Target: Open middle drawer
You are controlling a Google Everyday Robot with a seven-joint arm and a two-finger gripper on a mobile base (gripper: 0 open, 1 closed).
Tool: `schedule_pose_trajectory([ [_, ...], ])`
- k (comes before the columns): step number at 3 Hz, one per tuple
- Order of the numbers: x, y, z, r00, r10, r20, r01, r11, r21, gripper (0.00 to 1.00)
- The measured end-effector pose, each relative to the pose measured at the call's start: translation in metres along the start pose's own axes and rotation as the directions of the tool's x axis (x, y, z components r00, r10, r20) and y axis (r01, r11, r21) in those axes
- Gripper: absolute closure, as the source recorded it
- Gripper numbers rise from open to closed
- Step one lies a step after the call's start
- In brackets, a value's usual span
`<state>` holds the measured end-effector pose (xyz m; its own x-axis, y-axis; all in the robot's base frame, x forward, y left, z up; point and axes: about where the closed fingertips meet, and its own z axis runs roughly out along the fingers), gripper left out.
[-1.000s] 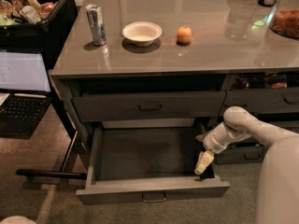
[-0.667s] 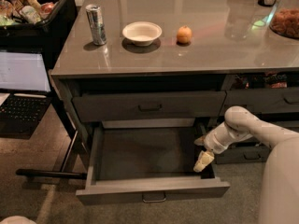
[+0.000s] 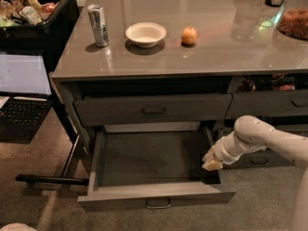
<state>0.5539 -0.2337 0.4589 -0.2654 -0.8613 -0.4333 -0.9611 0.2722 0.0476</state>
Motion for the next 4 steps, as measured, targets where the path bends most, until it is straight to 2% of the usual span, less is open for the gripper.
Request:
schedule_pose_trajectory([
  [1,0.016,0.021,0.001,0.998,0.003,-0.056,-0.001,0.9997,0.026,0.89],
  [2,0.032,0.044,0.007,0.995,-0.003,-0.102,0.003,1.0,0.003,1.0],
  [3,0.047,0.062,0.014,0.991,0.0,-0.137,-0.005,0.9992,-0.041,0.82],
  [4,0.046,0.062,0.012,0.991,0.0,-0.137,-0.005,0.9992,-0.041,0.59],
])
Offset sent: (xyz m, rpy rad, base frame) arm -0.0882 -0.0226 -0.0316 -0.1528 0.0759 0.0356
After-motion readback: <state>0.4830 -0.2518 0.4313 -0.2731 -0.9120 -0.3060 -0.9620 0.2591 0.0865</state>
